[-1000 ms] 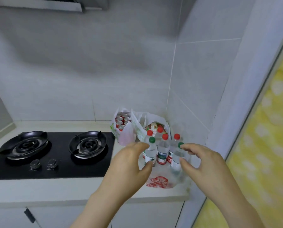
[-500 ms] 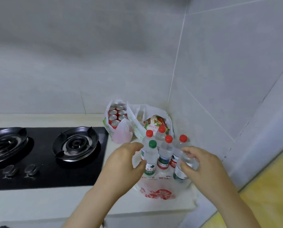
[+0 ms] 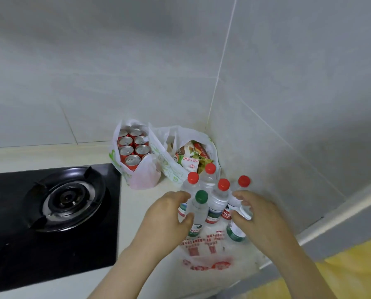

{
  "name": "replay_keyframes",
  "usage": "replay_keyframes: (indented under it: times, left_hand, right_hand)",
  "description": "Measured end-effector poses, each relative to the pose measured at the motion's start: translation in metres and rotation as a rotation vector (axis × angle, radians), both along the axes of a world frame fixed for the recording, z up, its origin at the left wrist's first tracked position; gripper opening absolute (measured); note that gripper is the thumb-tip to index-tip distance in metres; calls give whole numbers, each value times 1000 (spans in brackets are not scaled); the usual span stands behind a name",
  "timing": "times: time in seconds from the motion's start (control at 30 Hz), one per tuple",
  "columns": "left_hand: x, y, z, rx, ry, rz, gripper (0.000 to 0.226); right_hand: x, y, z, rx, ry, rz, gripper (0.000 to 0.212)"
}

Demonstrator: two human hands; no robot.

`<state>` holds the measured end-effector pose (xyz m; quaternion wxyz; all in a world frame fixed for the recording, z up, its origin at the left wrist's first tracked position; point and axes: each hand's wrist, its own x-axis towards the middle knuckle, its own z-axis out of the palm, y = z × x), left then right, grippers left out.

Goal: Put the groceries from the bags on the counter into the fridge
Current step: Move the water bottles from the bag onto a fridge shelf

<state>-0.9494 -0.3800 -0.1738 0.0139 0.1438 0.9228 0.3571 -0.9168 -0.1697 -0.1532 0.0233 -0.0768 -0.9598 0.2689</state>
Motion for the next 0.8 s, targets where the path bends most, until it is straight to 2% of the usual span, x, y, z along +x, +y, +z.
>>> replay_keyframes:
  times: [0.43, 0.63, 0.8]
  left_hand:
    - [-30, 21, -25, -34, -71, 25, 42]
    - [-36, 36, -41, 37, -90, 43, 47]
    - [-45, 50, -50, 72, -65, 80, 39]
  right_hand:
    - [-72, 6, -24, 79, -62, 133, 54]
    - [-74, 9, -34, 75, -52, 131, 55]
    - [-68, 11, -51, 47, -12, 136, 51]
